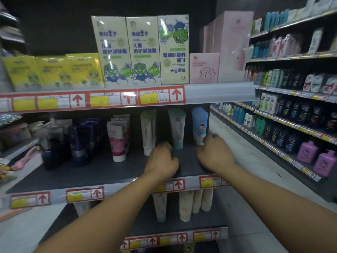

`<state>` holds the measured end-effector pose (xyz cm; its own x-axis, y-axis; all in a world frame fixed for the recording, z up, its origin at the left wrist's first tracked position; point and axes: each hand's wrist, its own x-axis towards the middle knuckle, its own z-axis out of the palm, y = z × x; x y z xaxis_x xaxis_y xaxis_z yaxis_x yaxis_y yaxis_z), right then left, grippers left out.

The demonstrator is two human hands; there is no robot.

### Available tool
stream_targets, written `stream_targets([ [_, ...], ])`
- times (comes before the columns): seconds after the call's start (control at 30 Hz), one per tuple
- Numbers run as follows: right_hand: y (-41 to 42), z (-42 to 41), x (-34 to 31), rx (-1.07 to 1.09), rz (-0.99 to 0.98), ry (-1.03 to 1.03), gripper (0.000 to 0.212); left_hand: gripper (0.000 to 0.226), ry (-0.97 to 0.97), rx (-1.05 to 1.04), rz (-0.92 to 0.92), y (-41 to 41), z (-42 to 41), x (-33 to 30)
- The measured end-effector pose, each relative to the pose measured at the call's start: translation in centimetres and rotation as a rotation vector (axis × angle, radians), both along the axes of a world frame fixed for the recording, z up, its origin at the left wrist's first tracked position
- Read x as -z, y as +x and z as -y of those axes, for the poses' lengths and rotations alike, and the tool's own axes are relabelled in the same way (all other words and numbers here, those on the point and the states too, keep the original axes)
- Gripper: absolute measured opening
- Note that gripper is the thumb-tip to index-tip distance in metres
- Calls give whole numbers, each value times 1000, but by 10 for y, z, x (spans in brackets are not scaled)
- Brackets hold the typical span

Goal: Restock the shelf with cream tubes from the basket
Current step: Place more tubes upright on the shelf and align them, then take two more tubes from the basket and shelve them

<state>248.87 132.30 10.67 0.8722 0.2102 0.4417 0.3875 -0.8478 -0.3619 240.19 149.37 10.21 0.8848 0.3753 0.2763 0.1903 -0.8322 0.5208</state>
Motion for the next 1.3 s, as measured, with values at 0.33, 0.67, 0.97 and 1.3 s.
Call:
stream_targets([
  [0.33, -82, -15, 1, -45, 48, -21, 23, 30, 89, -15, 71, -96, -20, -14],
  [0.67, -169, -62, 51, -258, 41, -30, 9, 24, 42, -81, 72, -177, -42, 28],
  [0.97, -217, -99, 128, -388, -93, -88, 12, 25, -27, -157, -52, -216, -58, 108],
  [1.3, -234, -110, 237, -401, -287, -223, 20, 19, -149, -215, -268, -244, -71, 209],
])
